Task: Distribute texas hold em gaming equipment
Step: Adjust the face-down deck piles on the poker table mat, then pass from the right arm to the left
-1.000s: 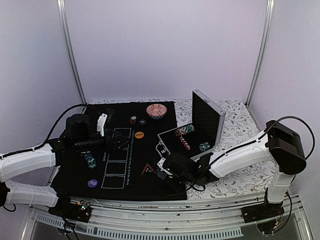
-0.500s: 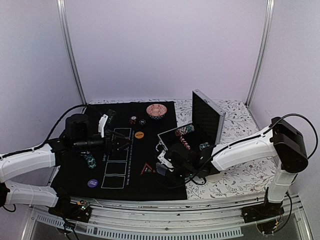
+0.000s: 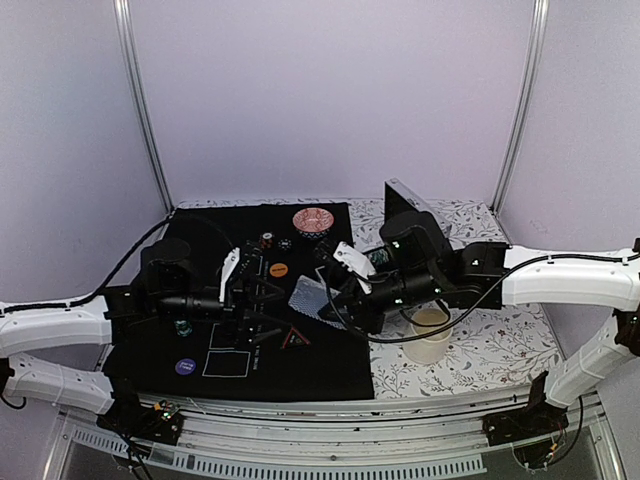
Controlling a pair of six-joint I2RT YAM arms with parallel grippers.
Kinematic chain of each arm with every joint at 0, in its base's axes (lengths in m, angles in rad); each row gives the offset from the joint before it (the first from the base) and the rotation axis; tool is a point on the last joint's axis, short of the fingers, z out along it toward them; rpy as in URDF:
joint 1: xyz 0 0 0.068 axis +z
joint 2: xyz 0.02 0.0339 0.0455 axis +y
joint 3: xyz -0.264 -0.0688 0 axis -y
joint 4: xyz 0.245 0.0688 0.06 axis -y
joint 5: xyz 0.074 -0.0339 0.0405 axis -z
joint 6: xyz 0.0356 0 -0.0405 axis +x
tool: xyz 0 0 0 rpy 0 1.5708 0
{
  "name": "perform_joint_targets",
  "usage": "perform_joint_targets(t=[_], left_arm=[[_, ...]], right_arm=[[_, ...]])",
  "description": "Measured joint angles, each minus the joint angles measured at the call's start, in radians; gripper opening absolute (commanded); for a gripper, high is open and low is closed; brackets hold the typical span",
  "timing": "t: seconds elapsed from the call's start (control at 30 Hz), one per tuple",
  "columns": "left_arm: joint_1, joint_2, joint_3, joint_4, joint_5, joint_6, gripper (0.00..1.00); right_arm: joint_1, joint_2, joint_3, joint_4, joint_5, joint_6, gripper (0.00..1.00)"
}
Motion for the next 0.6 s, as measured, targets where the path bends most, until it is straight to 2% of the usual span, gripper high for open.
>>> perform_joint_targets(t=[0.1,0.23,0.37,0.5,0.6], left_arm=[[-0.04,0.033,0.016,0.016,-0.005,0.018,0.95],[-0.063,0.092,0.066,0.019,-0.05,0.031,0.69],[-0.065,0.137,0.109,0.023,-0.095,0.04,0.54],[-0.067,0.16,0.117,0.04,-0.073,0.034,0.3],[-0.071,0.172,0.12,0.046,-0.047,0.026,0.0]], right_arm=[[0.0,0.002,0.009,-0.005,-0.029,-0.023,0.02],[0.0,0.007,0.021,-0.018,-0.06,-0.045,0.02],[0.005,0.01,0.028,-0.026,-0.083,-0.065,0.02],[0.004,0.021,0.036,-0.032,-0.085,-0.076,0.02],[0.002,0.023,0.036,-0.037,-0.076,-0.078,0.02]])
